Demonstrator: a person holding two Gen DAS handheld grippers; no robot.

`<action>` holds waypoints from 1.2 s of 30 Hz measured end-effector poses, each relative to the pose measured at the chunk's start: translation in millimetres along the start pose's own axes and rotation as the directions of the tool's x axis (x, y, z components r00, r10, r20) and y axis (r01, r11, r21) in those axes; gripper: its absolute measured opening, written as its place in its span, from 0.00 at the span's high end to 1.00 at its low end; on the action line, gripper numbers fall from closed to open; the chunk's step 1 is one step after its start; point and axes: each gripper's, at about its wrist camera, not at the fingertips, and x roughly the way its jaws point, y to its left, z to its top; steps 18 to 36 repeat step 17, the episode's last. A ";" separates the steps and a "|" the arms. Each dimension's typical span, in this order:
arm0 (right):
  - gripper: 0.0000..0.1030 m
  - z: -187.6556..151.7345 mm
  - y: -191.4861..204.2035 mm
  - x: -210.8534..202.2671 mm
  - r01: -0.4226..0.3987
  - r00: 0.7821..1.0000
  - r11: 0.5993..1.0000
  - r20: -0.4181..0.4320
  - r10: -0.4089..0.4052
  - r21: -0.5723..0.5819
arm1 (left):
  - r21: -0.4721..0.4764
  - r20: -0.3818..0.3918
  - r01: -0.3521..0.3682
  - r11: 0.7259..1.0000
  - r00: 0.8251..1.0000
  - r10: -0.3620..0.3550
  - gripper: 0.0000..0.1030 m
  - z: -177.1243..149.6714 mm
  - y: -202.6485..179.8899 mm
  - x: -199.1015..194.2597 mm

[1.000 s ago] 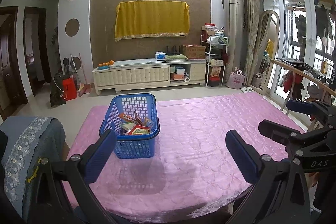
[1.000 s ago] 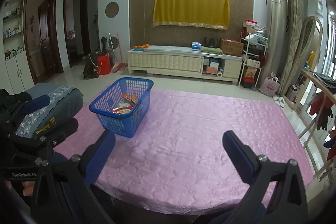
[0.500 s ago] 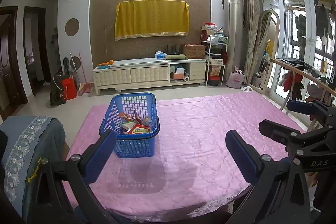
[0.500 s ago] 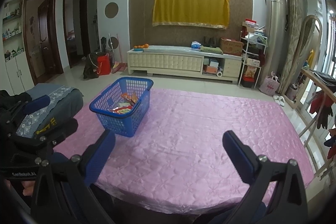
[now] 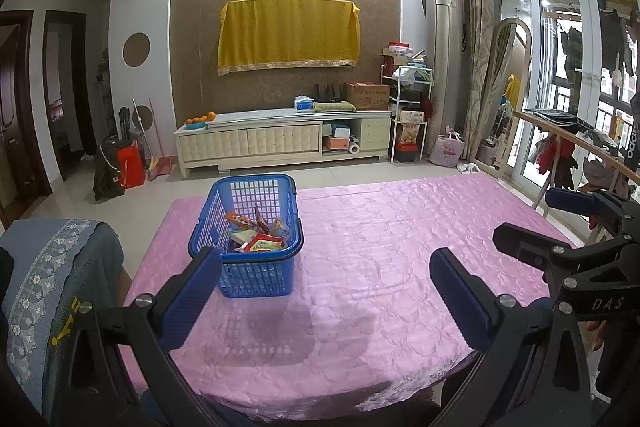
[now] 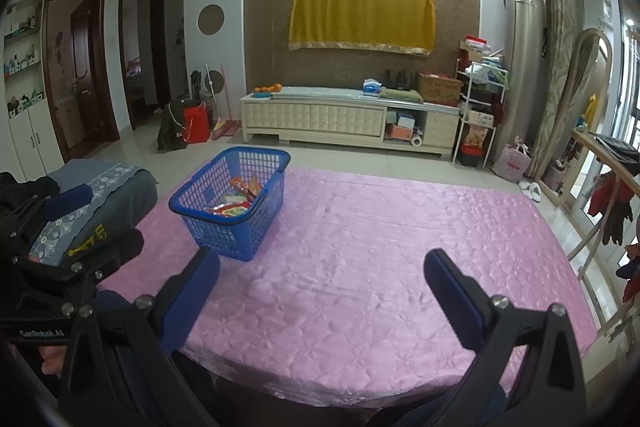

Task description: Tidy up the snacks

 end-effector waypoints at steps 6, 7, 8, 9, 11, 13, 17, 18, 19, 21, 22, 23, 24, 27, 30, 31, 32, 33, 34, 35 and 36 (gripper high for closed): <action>0.00 0.6 0.5 -0.1 -0.001 1.000 1.000 0.000 0.001 0.000 | -0.006 0.000 0.009 1.000 1.000 -0.009 0.00 -0.4 0.2 -0.5; 0.00 0.6 0.2 -0.4 0.000 1.000 1.000 0.001 0.000 -0.001 | -0.005 0.001 0.010 1.000 1.000 -0.010 0.00 -0.2 0.1 -1.0; 0.00 0.6 0.7 0.1 0.000 1.000 1.000 0.001 0.000 -0.001 | -0.004 0.002 0.009 1.000 1.000 -0.009 0.00 -0.5 0.0 -1.0; 0.00 0.6 1.3 -0.2 0.000 1.000 1.000 0.001 0.000 -0.001 | -0.002 0.002 0.009 1.000 1.000 -0.009 0.00 -0.8 -0.3 -1.3; 0.00 0.5 2.1 -0.2 0.000 1.000 1.000 0.002 0.000 -0.001 | -0.002 0.004 0.009 1.000 1.000 -0.009 0.00 -0.7 -1.0 -1.7; 0.00 0.4 1.7 -0.6 -0.001 1.000 1.000 0.002 0.001 -0.001 | -0.006 0.004 0.013 1.000 1.000 -0.013 0.00 -0.6 -0.9 -2.2; 0.00 0.8 2.5 -1.2 -0.003 1.000 1.000 0.000 0.003 0.001 | -0.012 0.001 0.015 1.000 1.000 -0.015 0.00 -0.3 0.0 -2.3; 0.00 0.8 2.5 -1.2 -0.003 1.000 1.000 0.000 0.003 0.001 | -0.012 0.001 0.015 1.000 1.000 -0.015 0.00 -0.3 0.0 -2.3; 0.00 0.8 2.5 -1.2 -0.003 1.000 1.000 0.000 0.003 0.001 | -0.012 0.001 0.015 1.000 1.000 -0.015 0.00 -0.3 0.0 -2.3; 0.00 0.8 2.5 -1.2 -0.003 1.000 1.000 0.000 0.003 0.001 | -0.012 0.001 0.015 1.000 1.000 -0.015 0.00 -0.3 0.0 -2.3; 0.00 0.8 2.5 -1.2 -0.003 1.000 1.000 0.000 0.003 0.001 | -0.012 0.001 0.015 1.000 1.000 -0.015 0.00 -0.3 0.0 -2.3; 0.00 0.8 2.5 -1.2 -0.003 1.000 1.000 0.000 0.003 0.001 | -0.012 0.001 0.015 1.000 1.000 -0.015 0.00 -0.3 0.0 -2.3; 0.00 0.8 2.5 -1.2 -0.003 1.000 1.000 0.000 0.003 0.001 | -0.012 0.001 0.015 1.000 1.000 -0.015 0.00 -0.3 0.0 -2.3; 0.00 0.8 2.5 -1.2 -0.003 1.000 1.000 0.000 0.003 0.001 | -0.012 0.001 0.015 1.000 1.000 -0.015 0.00 -0.3 0.0 -2.3; 0.00 0.8 2.5 -1.2 -0.003 1.000 1.000 0.000 0.003 0.001 | -0.012 0.001 0.015 1.000 1.000 -0.015 0.00 -0.3 0.0 -2.3; 0.00 0.8 2.5 -1.2 -0.003 1.000 1.000 0.000 0.003 0.001 | -0.012 0.001 0.015 1.000 1.000 -0.015 0.00 -0.3 0.0 -2.3; 0.00 0.8 2.5 -1.2 -0.003 1.000 1.000 0.000 0.003 0.001 | -0.012 0.001 0.015 1.000 1.000 -0.015 0.00 -0.3 0.0 -2.3; 0.00 0.8 2.5 -1.2 -0.003 1.000 1.000 0.000 0.003 0.001 | -0.012 0.001 0.015 1.000 1.000 -0.015 0.00 -0.3 0.0 -2.3; 0.00 0.8 2.5 -1.2 -0.003 1.000 1.000 0.000 0.003 0.001 | -0.012 0.001 0.015 1.000 1.000 -0.015 0.00 -0.3 0.0 -2.3; 0.00 0.8 2.5 -1.2 -0.003 1.000 1.000 0.000 0.003 0.001 | -0.012 0.001 0.015 1.000 1.000 -0.015 0.00 -0.3 0.0 -2.3; 0.00 0.8 2.5 -1.2 -0.003 1.000 1.000 0.000 0.003 0.001 | -0.012 0.001 0.015 1.000 1.000 -0.015 0.00 -0.3 0.0 -2.3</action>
